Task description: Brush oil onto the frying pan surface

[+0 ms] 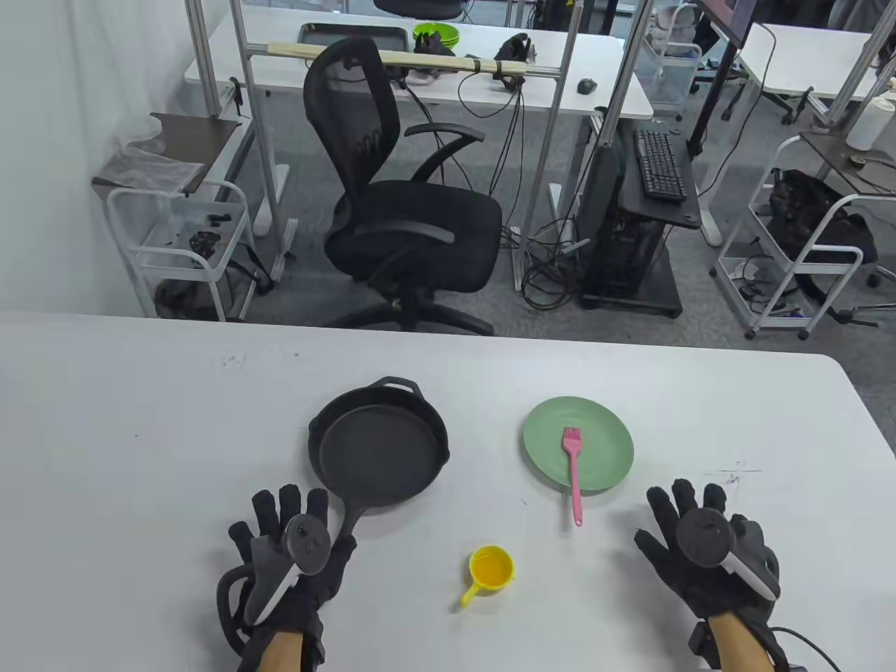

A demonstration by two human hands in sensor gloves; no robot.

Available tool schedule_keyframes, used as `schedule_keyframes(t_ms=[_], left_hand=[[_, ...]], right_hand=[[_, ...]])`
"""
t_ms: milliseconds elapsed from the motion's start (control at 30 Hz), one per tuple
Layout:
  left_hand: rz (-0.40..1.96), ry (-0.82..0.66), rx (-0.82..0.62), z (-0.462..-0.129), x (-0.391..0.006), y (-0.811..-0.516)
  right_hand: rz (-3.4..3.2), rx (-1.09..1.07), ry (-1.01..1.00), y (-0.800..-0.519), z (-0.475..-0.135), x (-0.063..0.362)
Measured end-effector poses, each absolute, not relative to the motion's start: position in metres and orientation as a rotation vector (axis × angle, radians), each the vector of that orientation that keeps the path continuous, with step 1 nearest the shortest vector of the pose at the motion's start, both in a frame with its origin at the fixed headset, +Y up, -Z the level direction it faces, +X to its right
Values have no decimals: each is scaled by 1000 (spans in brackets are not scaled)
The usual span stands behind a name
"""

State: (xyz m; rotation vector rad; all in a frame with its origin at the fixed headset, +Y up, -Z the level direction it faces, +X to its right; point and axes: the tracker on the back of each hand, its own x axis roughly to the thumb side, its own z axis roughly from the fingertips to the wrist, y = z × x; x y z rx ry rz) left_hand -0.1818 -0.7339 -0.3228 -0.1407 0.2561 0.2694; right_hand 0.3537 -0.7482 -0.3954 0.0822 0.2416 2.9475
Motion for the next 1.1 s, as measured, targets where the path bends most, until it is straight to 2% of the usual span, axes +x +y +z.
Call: schedule_keyframes(t_ms=[400, 733, 967, 1100], left_hand=[[269, 227, -117, -315, -173, -726], [281, 213, -80, -313, -168, -724], [321, 187, -58, -309, -166, -720], [320, 185, -46, -309, -166, -720]], right_hand=[[2915, 120, 203, -746, -392, 352], [2921, 300, 69, -737, -390, 336], [3047, 506, -51, -724, -407, 306], [3075, 553, -6, -729, -423, 290]])
